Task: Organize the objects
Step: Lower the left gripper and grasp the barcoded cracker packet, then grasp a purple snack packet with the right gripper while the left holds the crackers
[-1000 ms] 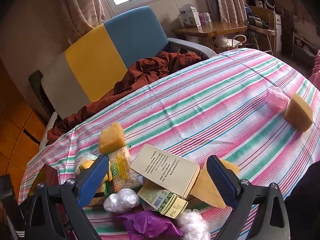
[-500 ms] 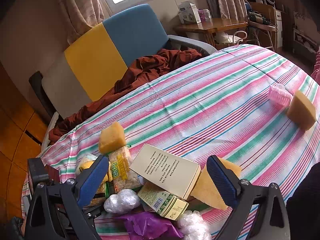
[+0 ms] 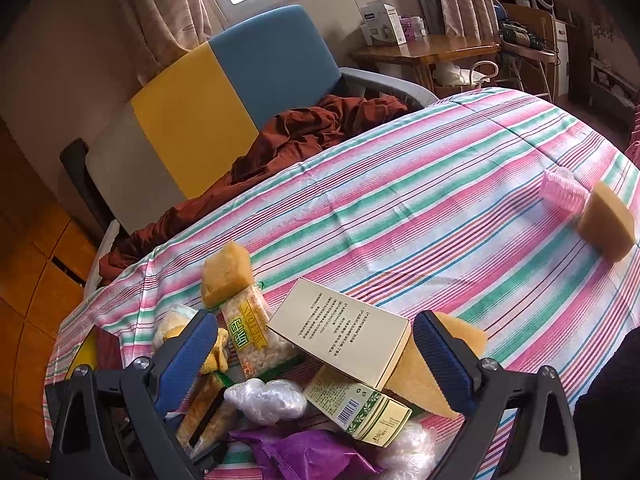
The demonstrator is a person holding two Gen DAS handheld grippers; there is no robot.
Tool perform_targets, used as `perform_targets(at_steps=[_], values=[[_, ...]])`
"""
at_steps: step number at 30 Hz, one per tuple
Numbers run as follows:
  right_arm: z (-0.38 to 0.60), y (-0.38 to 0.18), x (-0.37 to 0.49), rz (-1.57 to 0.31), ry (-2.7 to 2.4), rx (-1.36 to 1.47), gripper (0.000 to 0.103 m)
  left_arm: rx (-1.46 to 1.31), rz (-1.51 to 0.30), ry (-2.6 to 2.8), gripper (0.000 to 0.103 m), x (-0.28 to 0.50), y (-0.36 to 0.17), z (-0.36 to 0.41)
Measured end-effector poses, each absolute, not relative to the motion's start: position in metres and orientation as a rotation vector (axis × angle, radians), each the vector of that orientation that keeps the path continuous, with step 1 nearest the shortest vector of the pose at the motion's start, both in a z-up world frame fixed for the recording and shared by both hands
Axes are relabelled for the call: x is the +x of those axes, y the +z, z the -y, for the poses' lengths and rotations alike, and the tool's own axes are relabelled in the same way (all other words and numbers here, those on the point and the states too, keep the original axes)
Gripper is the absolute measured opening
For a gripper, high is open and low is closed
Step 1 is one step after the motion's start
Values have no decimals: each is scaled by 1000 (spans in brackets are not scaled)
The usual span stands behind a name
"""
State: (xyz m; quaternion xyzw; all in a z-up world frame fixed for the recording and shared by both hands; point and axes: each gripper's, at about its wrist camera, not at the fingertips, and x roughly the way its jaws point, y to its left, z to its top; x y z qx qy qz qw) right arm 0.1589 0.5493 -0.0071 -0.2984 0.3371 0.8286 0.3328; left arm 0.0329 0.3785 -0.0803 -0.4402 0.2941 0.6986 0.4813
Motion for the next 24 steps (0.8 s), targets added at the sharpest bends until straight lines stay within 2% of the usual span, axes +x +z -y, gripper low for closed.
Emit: perform_targets(at_steps=[3, 6, 12, 15, 16, 18, 19, 24], values=[[-549, -7, 157, -882, 2169, -786, 100, -1082, -649, 1737, 53, 50, -79, -358], [-548, -8, 157, -885, 2171, -792, 100, -1079, -607, 1751, 69, 52, -80, -353], [-549, -13, 155, -900, 2155, -822, 100, -1013, -637, 1769, 77, 45, -70, -371], [-548, -14, 153, -893, 2156, -841, 100, -1005, -672, 1747, 74, 39, -77, -385], [-548, -15, 153, -892, 2158, -845, 100, -1010, -675, 1733, 64, 39, -82, -388], [-547, -16, 152, -894, 2161, -851, 100, -992, -670, 1735, 57, 40, -88, -388], [-547, -16, 152, -895, 2162, -856, 100, -986, -667, 1738, 50, 42, -88, -386], [-541, -15, 148, -926, 2220, -921, 100, -959, -655, 1750, 49, 52, -88, -368]])
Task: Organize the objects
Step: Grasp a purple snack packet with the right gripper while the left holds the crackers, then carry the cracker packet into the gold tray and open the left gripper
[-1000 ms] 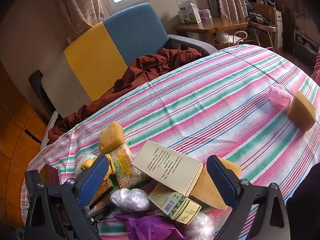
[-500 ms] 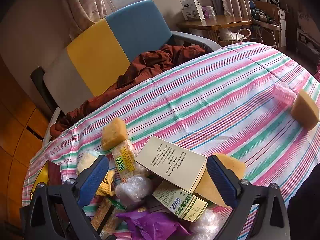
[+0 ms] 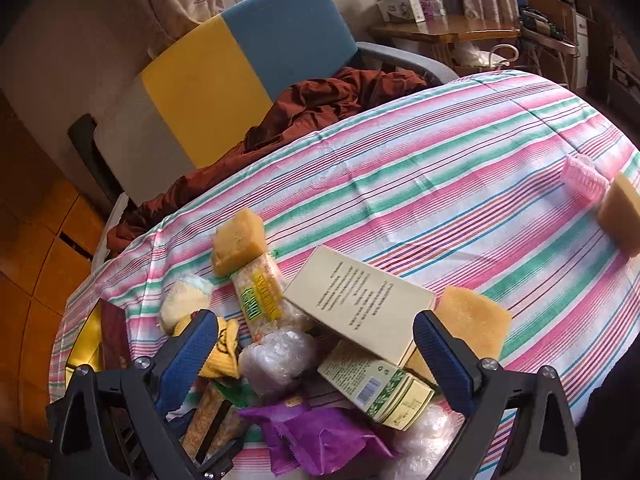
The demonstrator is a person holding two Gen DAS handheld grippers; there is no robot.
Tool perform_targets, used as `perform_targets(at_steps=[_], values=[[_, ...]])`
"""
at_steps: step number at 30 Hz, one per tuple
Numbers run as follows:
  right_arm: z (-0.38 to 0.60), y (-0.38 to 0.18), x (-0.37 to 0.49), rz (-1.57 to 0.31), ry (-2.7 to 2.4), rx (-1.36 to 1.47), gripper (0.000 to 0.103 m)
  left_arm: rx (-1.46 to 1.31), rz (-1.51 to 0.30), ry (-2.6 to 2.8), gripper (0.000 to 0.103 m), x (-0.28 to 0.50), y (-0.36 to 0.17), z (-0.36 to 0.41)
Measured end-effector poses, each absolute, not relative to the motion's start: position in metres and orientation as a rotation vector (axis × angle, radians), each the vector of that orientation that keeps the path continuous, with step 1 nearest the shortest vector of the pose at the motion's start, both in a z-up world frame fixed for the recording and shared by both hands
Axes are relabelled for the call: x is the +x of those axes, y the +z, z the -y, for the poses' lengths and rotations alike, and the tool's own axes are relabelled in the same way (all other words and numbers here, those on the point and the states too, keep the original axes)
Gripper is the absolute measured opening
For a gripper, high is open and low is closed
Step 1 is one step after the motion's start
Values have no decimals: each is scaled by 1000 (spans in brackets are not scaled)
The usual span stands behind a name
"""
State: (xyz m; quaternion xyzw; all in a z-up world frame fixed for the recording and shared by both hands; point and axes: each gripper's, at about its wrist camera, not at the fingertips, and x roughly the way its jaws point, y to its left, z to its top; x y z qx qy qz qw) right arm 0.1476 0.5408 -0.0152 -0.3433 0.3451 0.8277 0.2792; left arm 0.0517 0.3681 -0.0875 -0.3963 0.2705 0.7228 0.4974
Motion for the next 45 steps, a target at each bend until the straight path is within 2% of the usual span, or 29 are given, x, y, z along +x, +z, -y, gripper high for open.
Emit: perform_targets(at_steps=[3, 6, 8, 12, 14, 18, 21, 22, 23, 29, 36, 45], values=[[-528, -7, 138, -846, 2335, -1062, 92, -956, -642, 1748, 49, 57, -88, -353], [-507, 2, 134, -650, 2405, -1242, 88, -961, -622, 1753, 49, 61, -88, -342], [-492, 3, 135, -519, 2418, -1358, 79, -969, -602, 1759, 49, 60, -87, -338], [-470, -11, 136, -288, 2388, -1555, 70, -967, -575, 1771, 49, 61, -88, -329], [-465, -20, 135, -210, 2347, -1629, 63, -967, -573, 1773, 49, 62, -87, -328], [-464, -34, 128, -118, 2276, -1689, 59, -966, -561, 1773, 49, 61, -87, -327], [-470, -44, 124, -124, 2247, -1719, 55, -967, -550, 1777, 49, 60, -86, -326], [-472, -48, 123, -129, 2241, -1729, 49, -965, -549, 1778, 50, 61, -87, -325], [-474, -51, 122, -134, 2234, -1739, 38, -963, -547, 1778, 50, 61, -87, -325], [-479, -46, 127, -175, 2258, -1695, 33, -945, -538, 1789, 49, 63, -87, -322], [-482, -22, 145, -305, 2299, -1542, 33, -944, -535, 1794, 48, 63, -87, -319], [-425, -34, 139, -333, 2384, -1647, 33, -894, -474, 1813, 48, 72, -66, -299]])
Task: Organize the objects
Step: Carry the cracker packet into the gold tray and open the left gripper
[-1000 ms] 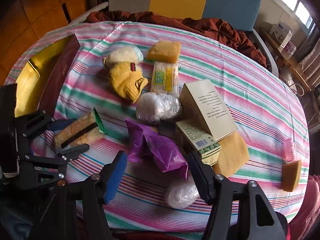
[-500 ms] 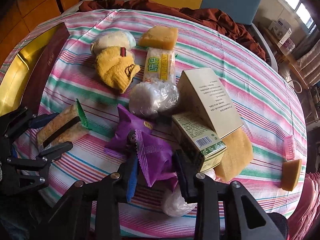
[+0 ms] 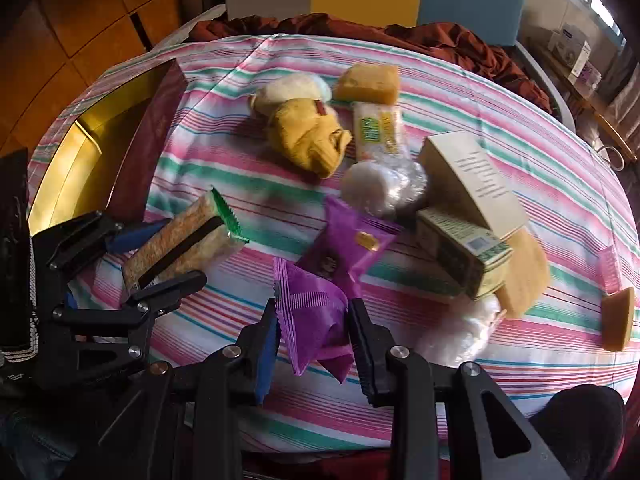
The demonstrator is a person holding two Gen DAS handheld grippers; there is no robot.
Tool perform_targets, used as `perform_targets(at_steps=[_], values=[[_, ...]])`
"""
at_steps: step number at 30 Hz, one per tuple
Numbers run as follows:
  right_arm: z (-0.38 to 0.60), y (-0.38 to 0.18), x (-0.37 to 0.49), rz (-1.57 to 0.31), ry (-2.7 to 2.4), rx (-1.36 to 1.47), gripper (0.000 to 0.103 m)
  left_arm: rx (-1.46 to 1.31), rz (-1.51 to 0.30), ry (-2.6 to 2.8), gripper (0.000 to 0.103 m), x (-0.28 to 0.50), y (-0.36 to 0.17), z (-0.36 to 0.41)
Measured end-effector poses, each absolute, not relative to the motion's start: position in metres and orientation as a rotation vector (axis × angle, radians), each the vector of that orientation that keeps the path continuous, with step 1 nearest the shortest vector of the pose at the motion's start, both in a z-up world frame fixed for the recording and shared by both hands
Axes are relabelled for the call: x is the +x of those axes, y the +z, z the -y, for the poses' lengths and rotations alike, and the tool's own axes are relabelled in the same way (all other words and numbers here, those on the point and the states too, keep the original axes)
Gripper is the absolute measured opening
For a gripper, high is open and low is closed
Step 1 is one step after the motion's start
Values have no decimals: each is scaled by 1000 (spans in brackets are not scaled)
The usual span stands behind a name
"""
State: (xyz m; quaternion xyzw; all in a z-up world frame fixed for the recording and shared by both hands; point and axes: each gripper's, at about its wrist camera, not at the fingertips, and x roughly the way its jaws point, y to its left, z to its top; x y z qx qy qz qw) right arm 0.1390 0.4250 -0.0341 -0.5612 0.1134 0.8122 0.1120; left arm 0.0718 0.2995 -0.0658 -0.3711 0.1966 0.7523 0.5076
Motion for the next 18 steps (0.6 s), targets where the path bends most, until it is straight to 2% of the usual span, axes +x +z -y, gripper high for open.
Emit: perform_targets(at_steps=[8, 15, 18], values=[[-387, -52, 103, -337, 2442, -1675, 33, -829, -297, 1963, 48, 47, -12, -243], [-385, -55, 94, -343, 2477, -1622, 33, -928, -150, 2212, 48, -10, -3, -164], [-384, -57, 93, -341, 2496, -1604, 33, -993, -159, 2316, 48, -30, -12, -137]])
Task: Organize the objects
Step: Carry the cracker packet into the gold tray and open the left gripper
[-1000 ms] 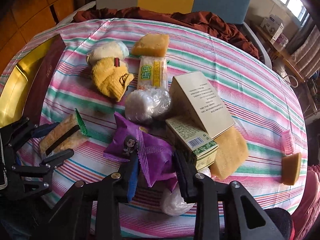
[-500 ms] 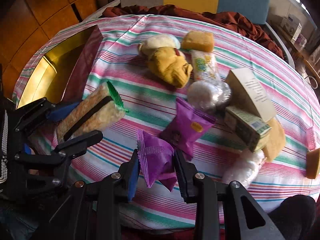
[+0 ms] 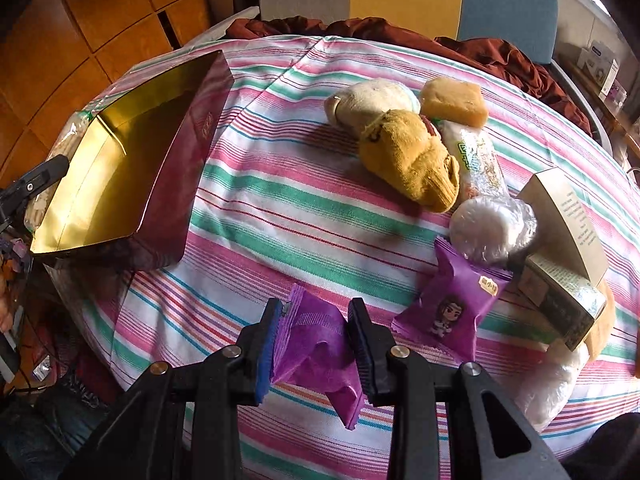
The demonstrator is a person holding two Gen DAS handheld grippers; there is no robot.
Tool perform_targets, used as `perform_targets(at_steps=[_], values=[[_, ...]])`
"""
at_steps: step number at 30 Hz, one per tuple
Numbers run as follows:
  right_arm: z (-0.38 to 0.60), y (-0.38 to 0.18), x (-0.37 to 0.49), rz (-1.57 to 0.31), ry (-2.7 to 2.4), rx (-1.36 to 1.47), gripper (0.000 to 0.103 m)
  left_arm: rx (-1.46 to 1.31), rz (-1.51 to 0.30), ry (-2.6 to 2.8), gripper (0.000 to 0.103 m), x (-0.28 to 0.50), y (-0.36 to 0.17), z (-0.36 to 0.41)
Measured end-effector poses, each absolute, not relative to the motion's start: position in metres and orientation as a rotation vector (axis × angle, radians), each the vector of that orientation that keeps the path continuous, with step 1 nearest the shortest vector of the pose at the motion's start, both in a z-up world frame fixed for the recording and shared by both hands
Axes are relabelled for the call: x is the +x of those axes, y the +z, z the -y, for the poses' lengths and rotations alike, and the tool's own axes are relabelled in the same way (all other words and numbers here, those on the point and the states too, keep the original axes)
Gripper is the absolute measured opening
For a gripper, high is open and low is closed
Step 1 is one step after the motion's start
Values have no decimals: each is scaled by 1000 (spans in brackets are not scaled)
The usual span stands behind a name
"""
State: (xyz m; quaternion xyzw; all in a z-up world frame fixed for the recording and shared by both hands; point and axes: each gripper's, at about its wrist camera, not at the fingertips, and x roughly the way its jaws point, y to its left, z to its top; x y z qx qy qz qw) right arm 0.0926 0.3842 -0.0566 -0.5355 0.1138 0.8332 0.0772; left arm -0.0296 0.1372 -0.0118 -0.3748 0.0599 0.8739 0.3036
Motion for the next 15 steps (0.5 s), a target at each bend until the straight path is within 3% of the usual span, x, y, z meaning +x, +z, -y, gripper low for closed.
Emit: perform_targets(at_steps=[15], values=[[-386, -60, 92, -369, 2539, -1574, 33, -1281, -253, 2519, 49, -63, -68, -69]])
